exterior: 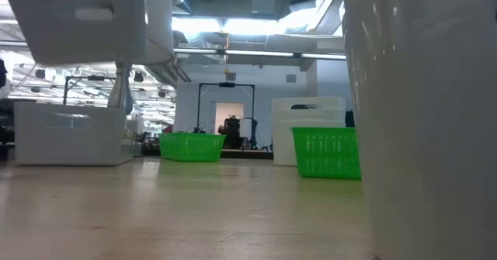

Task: Stack baskets by color
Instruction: Stack the bottom left gray bin on top of the top left gray bin

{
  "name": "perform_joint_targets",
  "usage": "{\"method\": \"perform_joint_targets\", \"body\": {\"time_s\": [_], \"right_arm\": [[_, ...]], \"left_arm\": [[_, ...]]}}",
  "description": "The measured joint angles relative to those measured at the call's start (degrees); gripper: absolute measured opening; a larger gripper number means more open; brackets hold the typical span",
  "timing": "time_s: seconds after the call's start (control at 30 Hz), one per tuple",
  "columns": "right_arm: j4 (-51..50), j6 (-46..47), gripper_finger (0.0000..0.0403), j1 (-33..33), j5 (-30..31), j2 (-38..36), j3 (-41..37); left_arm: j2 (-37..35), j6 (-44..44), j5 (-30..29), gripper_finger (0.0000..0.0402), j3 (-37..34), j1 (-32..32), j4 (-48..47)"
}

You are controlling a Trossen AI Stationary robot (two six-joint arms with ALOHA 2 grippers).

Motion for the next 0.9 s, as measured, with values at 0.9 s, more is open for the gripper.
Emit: {"method": "perform_joint_targets", "body": {"time_s": [0.9], "right_arm": [[-0.59,-0.04,0.0048,0.00,-0.11,0.00,0.02]], "left_arm": [[11.36,19.46,0.89,0.0000,-3.19,12.49,2.32]]}}
